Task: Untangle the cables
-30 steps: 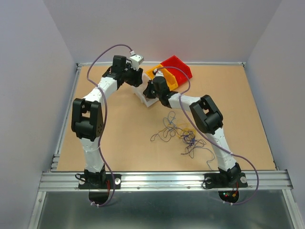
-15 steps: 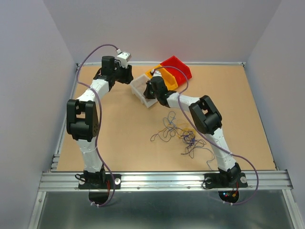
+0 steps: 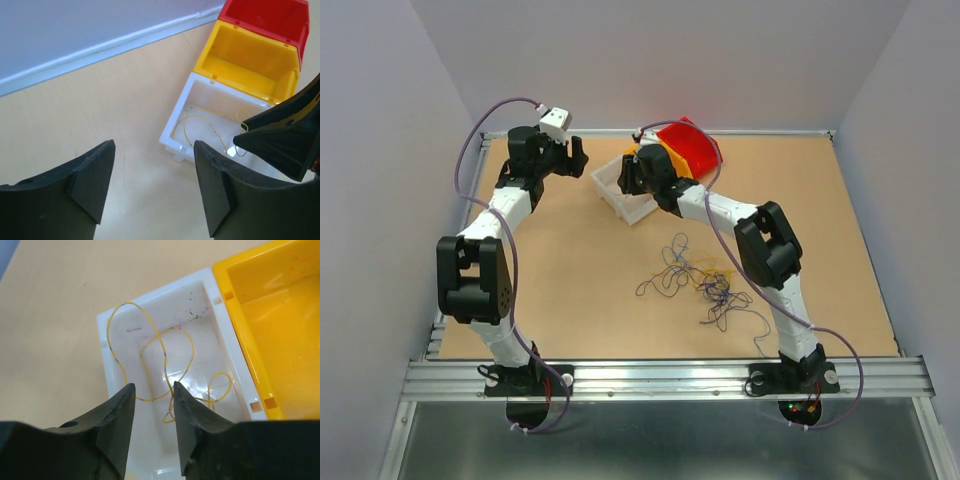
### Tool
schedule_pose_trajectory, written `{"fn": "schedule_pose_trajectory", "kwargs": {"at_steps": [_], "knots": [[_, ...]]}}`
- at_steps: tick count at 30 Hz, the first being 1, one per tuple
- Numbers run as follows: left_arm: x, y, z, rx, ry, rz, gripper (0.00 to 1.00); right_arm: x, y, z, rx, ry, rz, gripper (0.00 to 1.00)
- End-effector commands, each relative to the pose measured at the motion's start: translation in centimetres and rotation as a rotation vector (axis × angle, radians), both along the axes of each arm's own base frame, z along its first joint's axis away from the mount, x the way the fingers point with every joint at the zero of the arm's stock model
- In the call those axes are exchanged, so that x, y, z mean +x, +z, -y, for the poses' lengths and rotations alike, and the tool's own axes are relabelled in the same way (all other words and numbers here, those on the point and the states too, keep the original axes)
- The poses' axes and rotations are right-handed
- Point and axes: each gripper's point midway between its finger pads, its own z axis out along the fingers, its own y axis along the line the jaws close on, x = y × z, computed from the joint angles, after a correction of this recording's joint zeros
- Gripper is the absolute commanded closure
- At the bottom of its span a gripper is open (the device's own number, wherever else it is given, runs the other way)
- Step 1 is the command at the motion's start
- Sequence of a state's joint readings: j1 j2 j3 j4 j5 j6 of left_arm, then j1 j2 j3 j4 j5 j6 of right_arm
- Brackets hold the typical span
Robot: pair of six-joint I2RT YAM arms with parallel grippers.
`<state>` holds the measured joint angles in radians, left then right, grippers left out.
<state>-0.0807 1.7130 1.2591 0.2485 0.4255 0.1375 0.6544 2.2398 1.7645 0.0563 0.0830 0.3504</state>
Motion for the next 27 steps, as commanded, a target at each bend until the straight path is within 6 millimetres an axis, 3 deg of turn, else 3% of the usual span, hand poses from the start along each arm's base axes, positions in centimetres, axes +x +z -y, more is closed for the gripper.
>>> {"fn": "schedule_pose_trajectory", "kwargs": {"at_steps": [1, 7, 11, 12, 14, 15, 16, 18, 19, 23, 25, 27], "knots": [[-0.3, 6.0, 0.6, -0.021, -0.022, 0.193, 0.2, -1.1, 3.2, 0.4, -0.005, 0.009, 0.055, 0.56], [-0.5, 5.8, 1.6, -0.065, -0.038, 0.173, 0.19, -2.2, 3.7, 1.5, -0.019, 0.003, 0.057, 0.38], [-0.6, 5.7, 2.2, -0.07, -0.056, 0.174, 0.13, -2.9, 4.6, 2.6, -0.024, -0.02, 0.067, 0.36], [-0.8, 5.9, 2.2, -0.077, -0.055, 0.177, 0.03, -3.7, 3.7, 3.3, -0.041, -0.023, 0.05, 0.36], [-0.4, 6.3, 1.3, -0.104, 0.026, 0.173, 0.01, -4.7, 3.4, 4.3, -0.047, -0.031, 0.045, 0.34], [-0.4, 7.3, 0.6, -0.115, 0.071, 0.193, 0.01, -5.4, 6.0, 4.8, -0.012, -0.032, 0.088, 0.33], [-0.4, 7.8, 0.2, -0.117, 0.097, 0.207, 0.01, -6.7, 3.8, 6.1, -0.045, -0.043, 0.053, 0.32], [-0.8, 9.4, -0.9, -0.103, 0.151, 0.257, 0.01, -8.1, 5.7, 7.8, -0.026, -0.064, 0.087, 0.27], [-1.1, 9.9, -1.0, -0.091, 0.143, 0.282, 0.01, -9.4, 4.1, 8.9, -0.05, -0.069, 0.06, 0.26], [-3.9, 10.1, 1.8, -0.094, -0.067, 0.364, 0.01, -13.1, 2.6, 11.5, -0.065, -0.06, 0.023, 0.23], [-4.7, 9.7, 3.0, -0.1, -0.147, 0.366, 0.01, -14.6, 3.4, 12.6, -0.043, -0.066, 0.031, 0.23], [-6.2, 8.8, 5.2, -0.098, -0.276, 0.355, 0.01, -16.4, 1.7, 14.0, -0.057, -0.071, -0.001, 0.24]]}}
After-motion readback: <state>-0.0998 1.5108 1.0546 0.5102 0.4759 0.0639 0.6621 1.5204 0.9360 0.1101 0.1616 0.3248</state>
